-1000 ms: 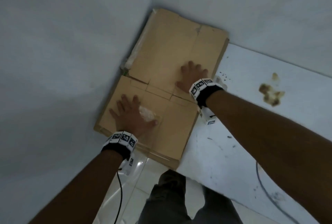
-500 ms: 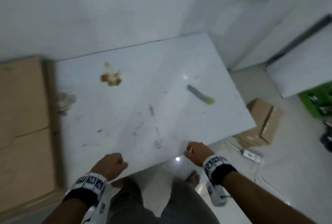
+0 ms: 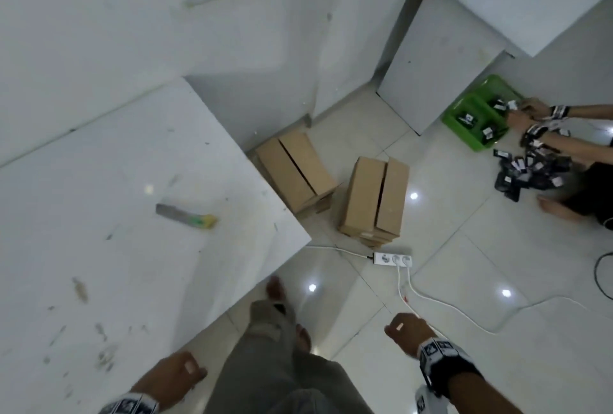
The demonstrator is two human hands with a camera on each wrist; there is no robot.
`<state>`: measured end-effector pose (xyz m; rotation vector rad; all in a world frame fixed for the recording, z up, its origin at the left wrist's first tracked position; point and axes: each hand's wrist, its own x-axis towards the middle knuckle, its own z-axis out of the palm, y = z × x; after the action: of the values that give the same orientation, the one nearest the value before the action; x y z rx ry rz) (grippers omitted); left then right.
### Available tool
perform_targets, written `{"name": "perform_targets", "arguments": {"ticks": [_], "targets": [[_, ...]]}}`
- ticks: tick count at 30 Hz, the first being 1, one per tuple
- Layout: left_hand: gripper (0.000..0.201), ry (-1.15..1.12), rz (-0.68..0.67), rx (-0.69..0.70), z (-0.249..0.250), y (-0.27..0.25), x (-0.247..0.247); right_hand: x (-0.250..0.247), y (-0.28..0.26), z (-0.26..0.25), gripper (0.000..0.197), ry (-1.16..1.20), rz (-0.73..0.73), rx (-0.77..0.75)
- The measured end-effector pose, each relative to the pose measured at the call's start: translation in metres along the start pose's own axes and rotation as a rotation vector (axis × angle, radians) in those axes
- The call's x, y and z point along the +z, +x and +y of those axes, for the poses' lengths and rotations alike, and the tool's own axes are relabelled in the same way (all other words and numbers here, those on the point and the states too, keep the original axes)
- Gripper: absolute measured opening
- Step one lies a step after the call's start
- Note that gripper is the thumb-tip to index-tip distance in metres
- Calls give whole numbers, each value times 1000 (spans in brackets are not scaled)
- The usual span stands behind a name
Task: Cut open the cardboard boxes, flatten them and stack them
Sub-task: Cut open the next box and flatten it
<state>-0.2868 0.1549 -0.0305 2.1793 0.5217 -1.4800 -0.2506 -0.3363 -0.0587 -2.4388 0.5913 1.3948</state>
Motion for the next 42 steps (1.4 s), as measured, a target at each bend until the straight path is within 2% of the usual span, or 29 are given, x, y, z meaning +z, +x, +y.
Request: {"name": "perform_targets", "arguments": {"ticks": [4, 11, 15, 18, 20, 22, 24, 26, 29, 32, 33, 35, 37, 39, 42], "targets": [[25, -4, -7, 119, 103, 19, -26, -63, 53, -26, 16, 47, -5, -57], [37, 131, 52, 340, 313, 72, -82, -174, 154, -93, 22, -5, -37, -210], [33, 90, 183, 318, 397, 129, -91, -225, 217, -138, 14, -79, -53, -343], [27, -219, 215, 251, 437, 183, -90, -250, 268, -173, 24, -121, -54, -413], [29, -486, 286, 140, 456, 235, -91, -256, 315, -196, 30, -127, -48, -439], [41, -688, 369, -14, 458, 289, -91, -252, 361, -213, 38, -94, -35, -434], [60, -767, 418, -167, 448, 343, -84, -240, 407, -224, 49, -68, -20, -427], [80, -781, 412, -256, 437, 386, -73, -222, 452, -229, 56, -69, 5, -413], [78, -785, 382, -255, 423, 439, -53, -186, 505, -231, 55, 12, -60, -351], [105, -828, 411, -251, 406, 479, -35, -169, 527, -232, 54, 129, -132, -330], [105, -872, 448, -246, 400, 489, -29, -169, 528, -233, 55, 170, -133, -351], [89, -927, 537, -212, 404, 474, -34, -179, 515, -233, 57, 231, -100, -425], [84, -887, 648, -161, 417, 435, -60, -203, 485, -235, 60, 302, -41, -523], [94, -843, 738, -83, 432, 384, -94, -241, 442, -241, 63, 403, 5, -621], [110, -731, 720, 36, 453, 294, -144, -311, 364, -260, 64, 484, 113, -737]]}}
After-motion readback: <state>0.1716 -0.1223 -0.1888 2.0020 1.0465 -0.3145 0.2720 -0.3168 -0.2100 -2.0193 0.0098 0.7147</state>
